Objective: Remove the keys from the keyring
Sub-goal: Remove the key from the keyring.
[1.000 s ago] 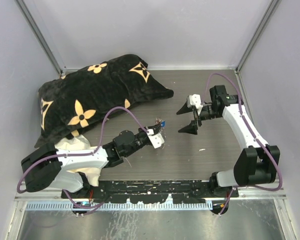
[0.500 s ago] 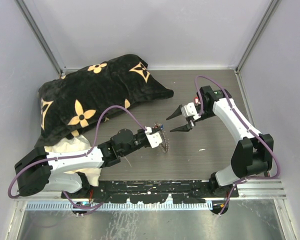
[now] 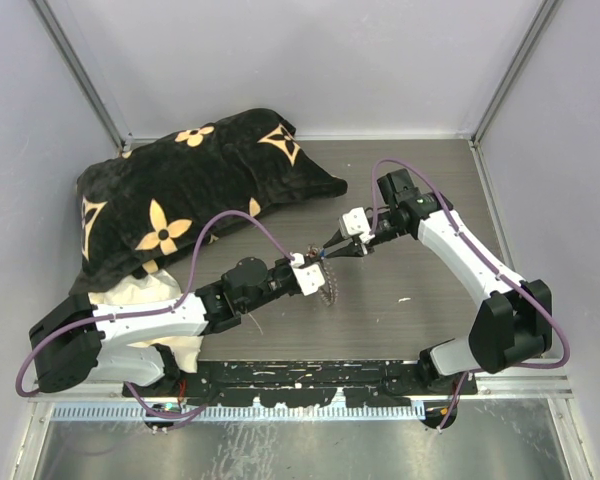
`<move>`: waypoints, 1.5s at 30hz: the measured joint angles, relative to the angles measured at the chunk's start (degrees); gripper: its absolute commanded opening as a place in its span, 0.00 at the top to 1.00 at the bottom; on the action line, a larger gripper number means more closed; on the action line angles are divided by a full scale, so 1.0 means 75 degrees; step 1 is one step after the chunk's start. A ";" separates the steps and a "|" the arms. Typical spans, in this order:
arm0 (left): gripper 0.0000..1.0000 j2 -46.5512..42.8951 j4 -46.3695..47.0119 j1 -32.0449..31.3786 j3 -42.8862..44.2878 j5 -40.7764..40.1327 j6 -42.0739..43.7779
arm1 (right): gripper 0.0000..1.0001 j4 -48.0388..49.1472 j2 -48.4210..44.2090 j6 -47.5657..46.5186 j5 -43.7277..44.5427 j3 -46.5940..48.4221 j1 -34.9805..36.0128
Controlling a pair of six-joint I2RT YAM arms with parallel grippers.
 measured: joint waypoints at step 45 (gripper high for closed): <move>1.00 0.0000 -0.0271 0.0000 0.0265 -0.0023 -0.0044 | 0.76 -0.0347 -0.0017 -0.0090 0.0391 -0.0052 0.0297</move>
